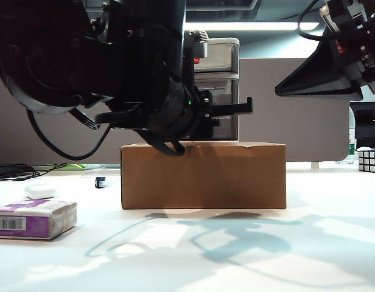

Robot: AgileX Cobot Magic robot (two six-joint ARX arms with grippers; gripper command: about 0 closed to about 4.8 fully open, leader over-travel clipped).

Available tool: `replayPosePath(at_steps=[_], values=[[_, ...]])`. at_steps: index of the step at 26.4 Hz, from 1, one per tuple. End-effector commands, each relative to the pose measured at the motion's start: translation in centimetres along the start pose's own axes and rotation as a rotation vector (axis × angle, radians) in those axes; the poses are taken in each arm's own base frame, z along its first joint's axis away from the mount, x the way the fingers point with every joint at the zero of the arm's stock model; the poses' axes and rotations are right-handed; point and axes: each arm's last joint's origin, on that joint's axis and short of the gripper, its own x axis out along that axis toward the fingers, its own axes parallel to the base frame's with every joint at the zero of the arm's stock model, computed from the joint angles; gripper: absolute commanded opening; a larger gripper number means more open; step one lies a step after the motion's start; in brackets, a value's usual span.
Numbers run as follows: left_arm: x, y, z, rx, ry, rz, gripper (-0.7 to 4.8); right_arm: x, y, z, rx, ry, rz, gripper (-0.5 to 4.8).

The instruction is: Open the third layer of the drawer on the table, pick up a pack of napkins on the table and put it in, and finally close the drawer.

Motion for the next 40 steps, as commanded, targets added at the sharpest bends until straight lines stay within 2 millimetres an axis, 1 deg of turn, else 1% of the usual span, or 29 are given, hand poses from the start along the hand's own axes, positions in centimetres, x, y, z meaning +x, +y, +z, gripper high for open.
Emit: replayPosePath(at_steps=[1, 4, 6, 10, 11, 12, 13, 14, 40], values=[[0.0, -0.1, -0.1, 0.012, 0.013, 0.007, -0.06, 0.0, 0.1, 0.7, -0.033, -0.057, 0.007, -0.06], [0.0, -0.1, 0.0, 0.012, 0.012, 0.021, -0.06, 0.3, 0.0, 1.0, -0.031, -0.096, 0.012, -0.06], [0.0, 0.0, -0.1, 0.012, 0.013, 0.021, -0.06, 0.8, -0.1, 1.2, -0.025, -0.125, 0.025, -0.05], [0.0, -0.1, -0.1, 0.009, 0.013, 0.017, -0.05, 1.7, 0.1, 1.2, -0.02, -0.102, 0.048, -0.05], [0.0, -0.1, -0.1, 0.01, 0.013, 0.015, 0.09, 1.9, 0.2, 1.2, -0.02, -0.099, 0.055, -0.06], [-0.1, -0.1, -0.1, 0.01, 0.013, 0.013, 0.72, 2.0, 0.4, 1.2, -0.022, -0.096, 0.062, -0.06], [-0.1, -0.1, -0.1, 0.009, 0.013, 0.013, 1.07, 2.0, 0.4, 1.2, -0.022, -0.094, 0.067, -0.06], [-0.1, -0.1, -0.1, 0.007, 0.012, 0.012, 1.22, 2.1, 0.5, 1.2, -0.022, -0.094, 0.068, -0.05], [0.1, -0.2, 0.3, -0.01, 0.0, 0.013, 1.21, 2.1, 0.4, 1.1, -0.025, -0.092, 0.067, -0.06]])
